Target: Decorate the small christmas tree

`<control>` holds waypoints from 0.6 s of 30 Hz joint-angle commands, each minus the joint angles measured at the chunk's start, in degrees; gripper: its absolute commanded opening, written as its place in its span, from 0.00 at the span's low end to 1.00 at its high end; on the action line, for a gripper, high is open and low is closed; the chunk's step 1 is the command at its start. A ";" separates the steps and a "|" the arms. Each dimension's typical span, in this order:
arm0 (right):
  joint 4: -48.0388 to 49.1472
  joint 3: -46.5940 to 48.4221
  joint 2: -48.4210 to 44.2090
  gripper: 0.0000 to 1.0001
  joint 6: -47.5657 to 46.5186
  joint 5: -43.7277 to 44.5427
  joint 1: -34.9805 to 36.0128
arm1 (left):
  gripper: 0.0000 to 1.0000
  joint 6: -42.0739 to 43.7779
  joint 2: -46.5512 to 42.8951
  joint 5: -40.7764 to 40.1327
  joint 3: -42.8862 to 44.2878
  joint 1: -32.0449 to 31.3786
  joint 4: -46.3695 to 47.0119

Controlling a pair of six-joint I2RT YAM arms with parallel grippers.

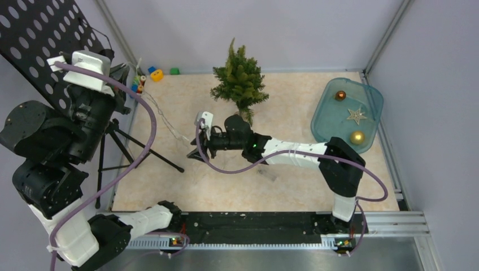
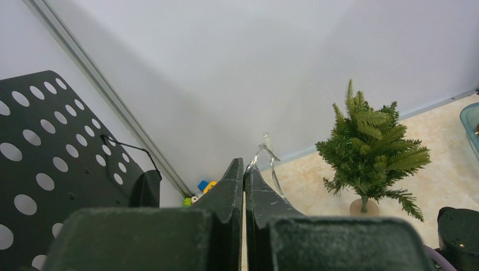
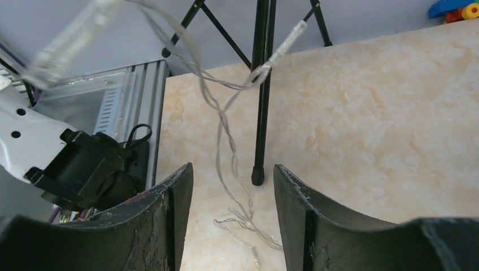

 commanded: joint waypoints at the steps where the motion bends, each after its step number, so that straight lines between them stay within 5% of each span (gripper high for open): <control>1: 5.27 1.86 1.09 0.52 1.56 2.51 0.64 | 0.00 -0.17 0.42 0.57 1.63 -0.06 1.62; 10: 3.41 5.31 5.69 0.30 1.32 4.78 0.53 | 0.00 -0.34 0.21 1.06 1.54 -0.07 1.48; 15: -1.73 8.36 4.99 0.00 -0.80 8.43 0.37 | 0.00 0.08 -0.54 0.00 1.18 -0.10 1.31; 18: -6.04 9.16 0.14 0.00 -5.63 14.91 0.12 | 0.00 1.16 -1.48 -3.28 0.21 -0.08 1.29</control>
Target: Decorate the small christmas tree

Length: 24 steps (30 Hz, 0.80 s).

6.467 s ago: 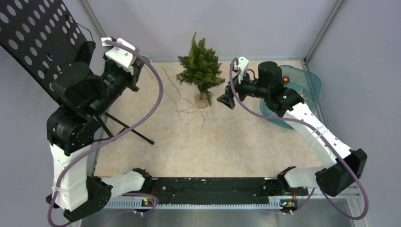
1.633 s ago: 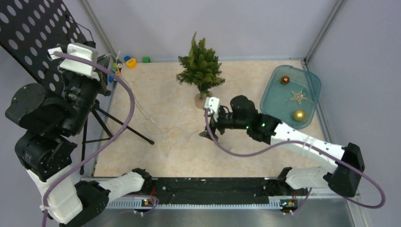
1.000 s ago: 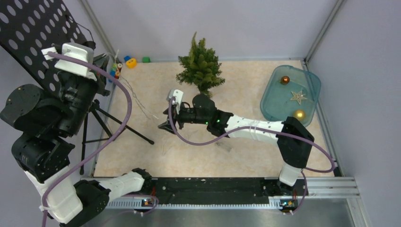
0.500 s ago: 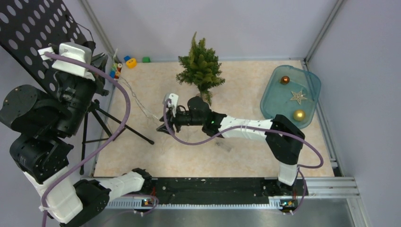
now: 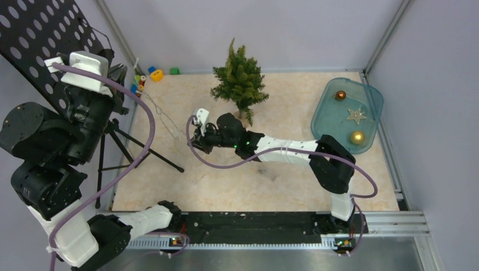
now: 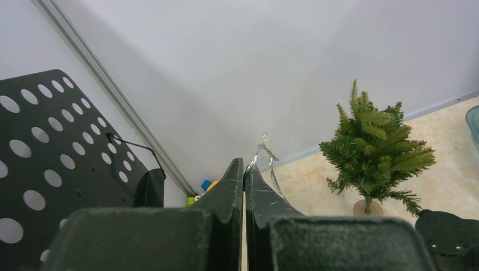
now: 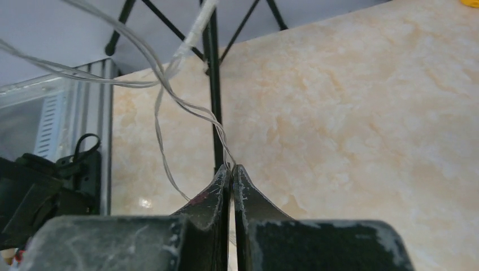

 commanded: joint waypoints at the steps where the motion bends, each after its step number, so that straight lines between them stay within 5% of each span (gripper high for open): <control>1: -5.40 4.26 -7.93 0.00 -7.69 9.77 0.08 | 0.00 1.67 -1.84 -4.49 -0.80 -0.10 1.30; 15: -18.47 3.66 -31.70 0.00 -17.09 27.30 0.02 | 0.00 8.02 -5.38 -12.74 -5.22 -0.10 0.41; 24: -22.40 -0.07 -44.00 0.00 -23.57 50.44 -0.60 | 0.00 26.94 -6.20 -32.42 -8.71 -0.04 15.15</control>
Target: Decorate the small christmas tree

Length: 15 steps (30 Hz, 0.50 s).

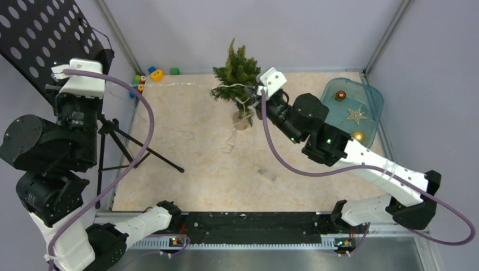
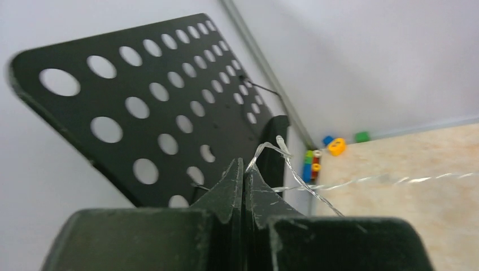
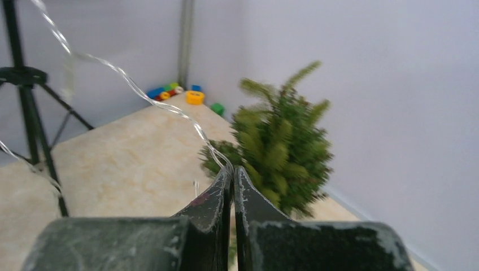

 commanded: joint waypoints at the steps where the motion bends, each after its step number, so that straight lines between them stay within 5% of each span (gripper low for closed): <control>1: -1.95 -2.63 -8.33 0.00 -5.01 16.87 -0.91 | 0.00 10.64 -0.44 -9.58 1.00 -0.07 10.20; 10: -2.44 -6.07 -17.34 0.00 -15.26 32.69 -3.47 | 0.00 16.14 0.01 -10.31 6.61 -0.08 16.35; 15: -2.27 -6.63 -19.04 0.00 -17.33 33.45 -5.10 | 0.00 16.63 -0.90 -11.15 4.81 -0.05 16.55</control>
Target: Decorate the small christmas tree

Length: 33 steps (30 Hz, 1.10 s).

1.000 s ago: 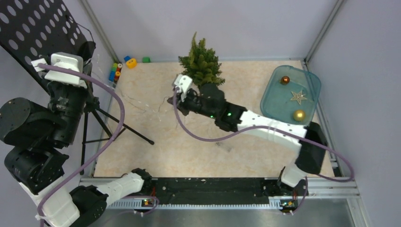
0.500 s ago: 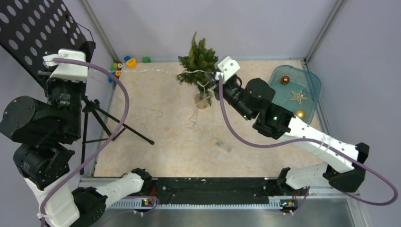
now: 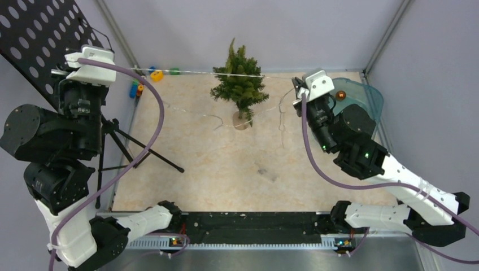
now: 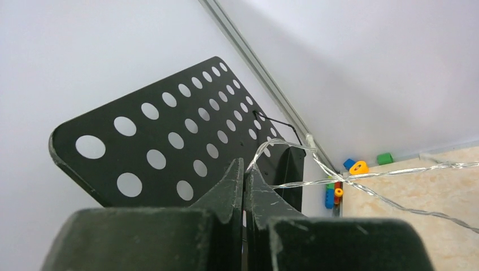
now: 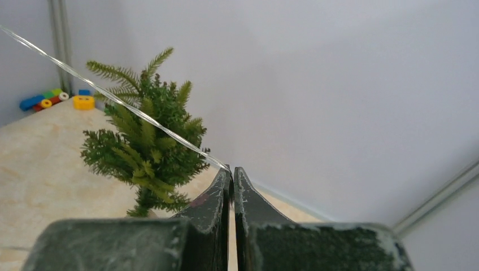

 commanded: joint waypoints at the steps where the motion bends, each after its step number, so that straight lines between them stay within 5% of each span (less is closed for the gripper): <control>1: -1.83 -0.17 -3.61 0.00 -4.62 13.59 -3.53 | 0.00 4.46 -4.24 -10.04 1.28 1.34 7.81; 8: -7.05 -2.05 -6.45 0.00 2.72 -17.08 -3.59 | 0.00 -11.14 -5.15 11.08 -5.25 1.30 -12.96; 13: -4.97 -2.18 -3.18 0.00 6.66 -22.32 -3.57 | 0.00 -19.48 -6.51 32.27 -17.81 1.29 -22.07; 19: -6.28 2.76 1.45 0.00 6.84 -21.17 -3.52 | 0.00 -20.87 -7.41 30.16 -28.33 1.27 -16.80; 26: -7.33 1.06 -2.16 0.00 3.70 -12.91 -3.58 | 0.00 -22.43 -6.27 21.94 -16.89 1.33 -12.59; 33: -12.31 -5.55 -1.66 0.00 2.41 -15.09 -3.57 | 0.00 -30.17 -4.01 28.59 -11.37 1.26 -12.35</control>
